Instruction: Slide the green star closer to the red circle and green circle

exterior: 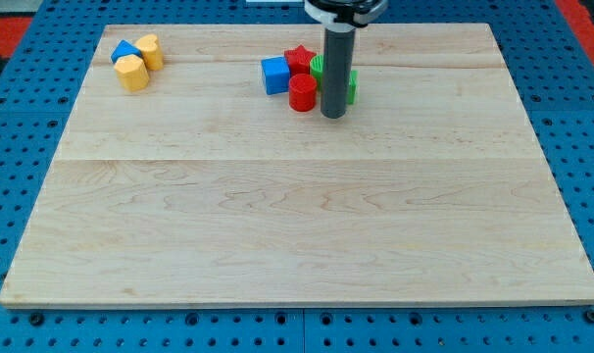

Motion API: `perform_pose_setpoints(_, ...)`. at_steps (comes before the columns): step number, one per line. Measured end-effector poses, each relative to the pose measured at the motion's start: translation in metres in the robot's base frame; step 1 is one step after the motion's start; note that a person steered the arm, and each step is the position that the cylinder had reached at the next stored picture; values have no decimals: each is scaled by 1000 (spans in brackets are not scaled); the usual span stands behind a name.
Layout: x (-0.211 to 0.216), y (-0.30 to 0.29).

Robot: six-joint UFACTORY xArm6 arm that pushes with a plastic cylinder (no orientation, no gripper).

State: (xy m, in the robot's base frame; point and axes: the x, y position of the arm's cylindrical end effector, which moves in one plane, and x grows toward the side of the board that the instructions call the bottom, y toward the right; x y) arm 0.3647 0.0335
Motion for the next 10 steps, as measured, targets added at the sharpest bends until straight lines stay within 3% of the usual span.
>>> perform_pose_setpoints(4, -9, -44)
perform_pose_setpoints(5, 32, -18)
perform_pose_setpoints(6, 37, 64)
perform_pose_setpoints(7, 28, 97)
perform_pose_setpoints(8, -7, 83)
perform_pose_setpoints(10, -21, 13)
